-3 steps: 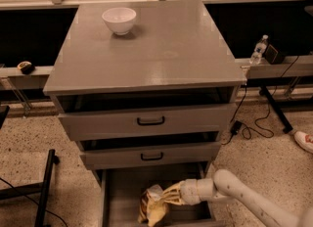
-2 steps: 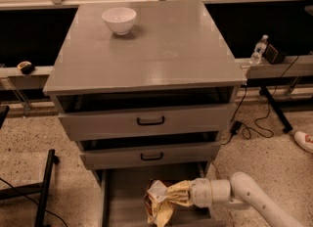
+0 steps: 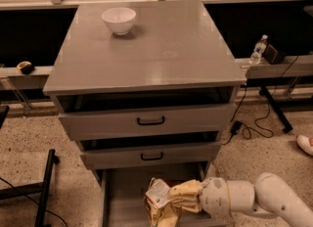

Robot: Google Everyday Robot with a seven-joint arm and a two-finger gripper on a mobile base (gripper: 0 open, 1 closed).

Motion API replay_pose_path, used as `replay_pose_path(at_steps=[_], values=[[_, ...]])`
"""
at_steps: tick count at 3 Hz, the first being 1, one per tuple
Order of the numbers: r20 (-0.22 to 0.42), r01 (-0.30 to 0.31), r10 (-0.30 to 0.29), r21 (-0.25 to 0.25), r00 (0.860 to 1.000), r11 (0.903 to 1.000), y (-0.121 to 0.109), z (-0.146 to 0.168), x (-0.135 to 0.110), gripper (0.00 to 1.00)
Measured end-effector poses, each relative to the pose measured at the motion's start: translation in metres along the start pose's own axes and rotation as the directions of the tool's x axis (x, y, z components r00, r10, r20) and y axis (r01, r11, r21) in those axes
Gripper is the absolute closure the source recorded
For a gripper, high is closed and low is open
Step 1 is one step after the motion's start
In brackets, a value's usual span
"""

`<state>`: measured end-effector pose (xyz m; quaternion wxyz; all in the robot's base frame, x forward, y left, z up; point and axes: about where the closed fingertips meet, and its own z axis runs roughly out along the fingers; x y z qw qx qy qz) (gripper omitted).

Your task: Pick brown chip bag from bottom drawer and place on counter

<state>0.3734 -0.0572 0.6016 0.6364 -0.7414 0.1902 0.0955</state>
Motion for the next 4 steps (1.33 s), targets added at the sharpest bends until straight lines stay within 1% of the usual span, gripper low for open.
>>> replay_pose_path(at_steps=[1,2,3,4], values=[[-0.027,0.033,-0.034,-0.035,0.999,0.9989,-0.012,-0.005,-0.009,1.0],[-0.026,0.032,-0.033,-0.034,0.999,0.9989,-0.012,-0.005,-0.009,1.0],[-0.06,0.063,-0.062,0.025,0.996,0.9977,-0.048,-0.01,0.001,1.0],[-0.105,0.136,-0.127,0.075,0.986,0.9879,-0.105,-0.024,-0.007,1.0]])
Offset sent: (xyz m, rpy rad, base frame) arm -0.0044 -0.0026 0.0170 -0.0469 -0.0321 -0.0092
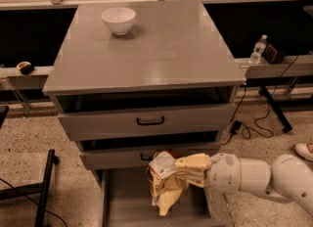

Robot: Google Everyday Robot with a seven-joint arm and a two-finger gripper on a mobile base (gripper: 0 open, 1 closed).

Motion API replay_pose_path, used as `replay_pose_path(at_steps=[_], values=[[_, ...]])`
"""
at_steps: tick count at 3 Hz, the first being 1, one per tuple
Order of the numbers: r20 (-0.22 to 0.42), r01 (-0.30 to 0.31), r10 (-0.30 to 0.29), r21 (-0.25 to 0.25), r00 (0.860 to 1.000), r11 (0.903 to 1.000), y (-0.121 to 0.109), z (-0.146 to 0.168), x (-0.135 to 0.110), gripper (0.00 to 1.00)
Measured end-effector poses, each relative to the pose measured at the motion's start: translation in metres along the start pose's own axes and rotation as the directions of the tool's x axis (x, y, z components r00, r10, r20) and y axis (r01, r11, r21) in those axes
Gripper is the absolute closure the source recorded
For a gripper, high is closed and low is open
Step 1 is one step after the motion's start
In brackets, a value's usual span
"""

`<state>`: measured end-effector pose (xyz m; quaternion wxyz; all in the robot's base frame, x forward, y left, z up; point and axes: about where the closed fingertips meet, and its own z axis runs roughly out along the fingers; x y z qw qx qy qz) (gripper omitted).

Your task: Pick brown chip bag from bottom drawer and place on counter

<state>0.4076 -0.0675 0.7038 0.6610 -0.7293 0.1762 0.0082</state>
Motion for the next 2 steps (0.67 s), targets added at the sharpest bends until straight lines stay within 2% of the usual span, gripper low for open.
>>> replay_pose_path(at_steps=[1,2], values=[[-0.06,0.081,-0.079,0.033,0.995,0.9962,-0.065,-0.015,-0.007,1.0],[-0.131,0.112,-0.103,0.06,0.986,0.9919,-0.119,-0.032,-0.002,1.0]])
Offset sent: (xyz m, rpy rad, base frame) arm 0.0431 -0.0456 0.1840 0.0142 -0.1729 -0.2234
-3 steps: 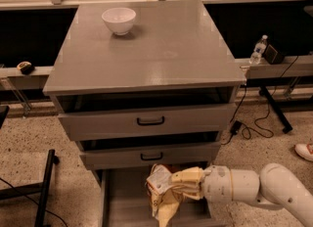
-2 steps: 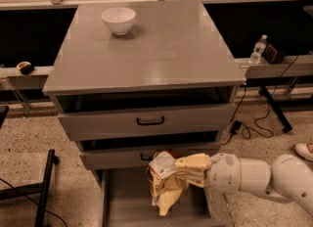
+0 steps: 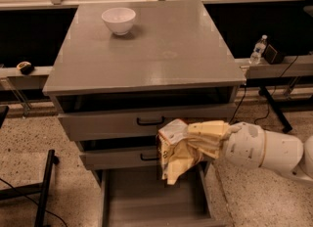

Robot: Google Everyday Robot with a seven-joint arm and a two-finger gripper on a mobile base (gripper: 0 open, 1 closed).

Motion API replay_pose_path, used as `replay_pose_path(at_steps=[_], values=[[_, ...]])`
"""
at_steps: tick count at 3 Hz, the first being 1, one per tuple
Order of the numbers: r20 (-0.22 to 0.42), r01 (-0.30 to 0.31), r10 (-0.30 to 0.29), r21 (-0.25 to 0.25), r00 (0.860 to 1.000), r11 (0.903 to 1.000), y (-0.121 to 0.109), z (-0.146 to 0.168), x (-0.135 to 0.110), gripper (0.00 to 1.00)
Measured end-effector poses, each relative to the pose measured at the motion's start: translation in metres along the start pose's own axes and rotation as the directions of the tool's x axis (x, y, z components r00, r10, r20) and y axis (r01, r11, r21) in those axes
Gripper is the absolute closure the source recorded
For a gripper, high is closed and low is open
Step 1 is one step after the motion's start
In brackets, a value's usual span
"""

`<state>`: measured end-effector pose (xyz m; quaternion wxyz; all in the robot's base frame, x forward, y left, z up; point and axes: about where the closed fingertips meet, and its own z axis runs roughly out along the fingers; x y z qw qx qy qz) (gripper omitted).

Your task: Pick brown chip bag from bottom drawer and place on counter

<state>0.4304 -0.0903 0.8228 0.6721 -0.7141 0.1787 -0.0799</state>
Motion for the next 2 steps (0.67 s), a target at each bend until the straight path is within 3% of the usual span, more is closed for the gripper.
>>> replay_pose_path(at_steps=[1,2], values=[[-0.151,-0.005,0.008,0.022,0.989,0.9997,-0.067,-0.026,0.034,1.0],[-0.281,-0.006,0.014,0.029,0.96,0.9996,-0.111,-0.056,0.062,1.0]])
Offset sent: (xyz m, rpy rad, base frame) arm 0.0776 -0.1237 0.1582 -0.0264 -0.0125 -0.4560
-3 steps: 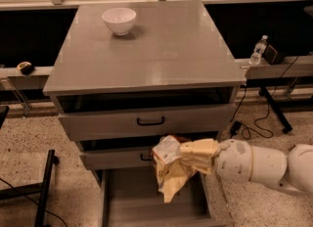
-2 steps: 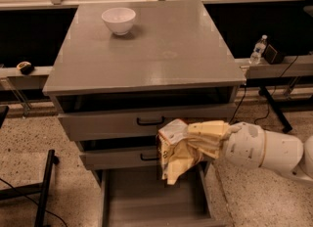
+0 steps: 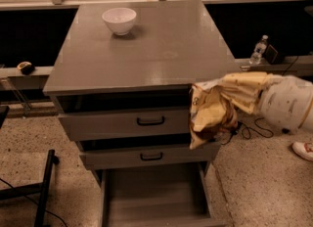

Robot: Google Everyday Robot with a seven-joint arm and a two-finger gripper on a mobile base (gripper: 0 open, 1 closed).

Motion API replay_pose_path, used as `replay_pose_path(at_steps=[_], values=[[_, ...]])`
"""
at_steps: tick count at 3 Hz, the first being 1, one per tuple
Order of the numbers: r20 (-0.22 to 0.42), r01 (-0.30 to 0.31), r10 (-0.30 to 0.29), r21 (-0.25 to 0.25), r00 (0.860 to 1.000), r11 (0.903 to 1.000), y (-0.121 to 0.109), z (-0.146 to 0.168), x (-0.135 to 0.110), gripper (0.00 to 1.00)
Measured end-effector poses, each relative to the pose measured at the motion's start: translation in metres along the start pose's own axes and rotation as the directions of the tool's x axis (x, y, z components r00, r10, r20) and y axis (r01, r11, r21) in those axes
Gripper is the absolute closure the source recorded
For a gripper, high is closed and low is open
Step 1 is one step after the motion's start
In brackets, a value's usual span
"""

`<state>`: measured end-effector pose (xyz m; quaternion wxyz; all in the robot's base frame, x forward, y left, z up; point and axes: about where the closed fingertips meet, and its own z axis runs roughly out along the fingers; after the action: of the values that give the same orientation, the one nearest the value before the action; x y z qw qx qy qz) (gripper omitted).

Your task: Pick brown chip bag from bottom drawer and place on counter

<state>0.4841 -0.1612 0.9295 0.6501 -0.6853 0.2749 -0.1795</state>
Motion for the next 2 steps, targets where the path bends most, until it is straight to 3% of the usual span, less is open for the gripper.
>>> replay_pose_path(at_steps=[2], values=[[-0.028,0.015,-0.015,-0.001,0.999,0.9999,-0.0165,-0.0004,0.0031,1.0]])
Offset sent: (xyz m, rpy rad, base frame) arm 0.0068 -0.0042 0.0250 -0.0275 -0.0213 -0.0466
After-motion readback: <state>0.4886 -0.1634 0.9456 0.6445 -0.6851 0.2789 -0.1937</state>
